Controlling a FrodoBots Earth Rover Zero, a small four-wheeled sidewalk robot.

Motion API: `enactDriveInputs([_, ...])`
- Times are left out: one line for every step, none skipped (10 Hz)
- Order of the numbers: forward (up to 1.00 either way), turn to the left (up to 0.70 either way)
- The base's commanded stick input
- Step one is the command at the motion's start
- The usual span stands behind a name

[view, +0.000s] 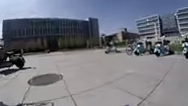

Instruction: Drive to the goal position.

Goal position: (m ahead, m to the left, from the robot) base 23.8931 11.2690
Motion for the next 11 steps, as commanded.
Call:
enactDriveInputs([1.0, 0.0])
enactDriveInputs([1.0, 0.0])
enactDriveInputs([1.0, 0.0])
enactDriveInputs([1.0, 0.0])
enactDriveInputs([1.0, 0.02])
enactDriveInputs([1.0, 0.4])
enactDriveInputs([1.0, 0.4])
enactDriveInputs([1.0, 0.29])
enactDriveInputs([1.0, 0.0])
enactDriveInputs([1.0, 0.0])
enactDriveInputs([1.0, 0.0])
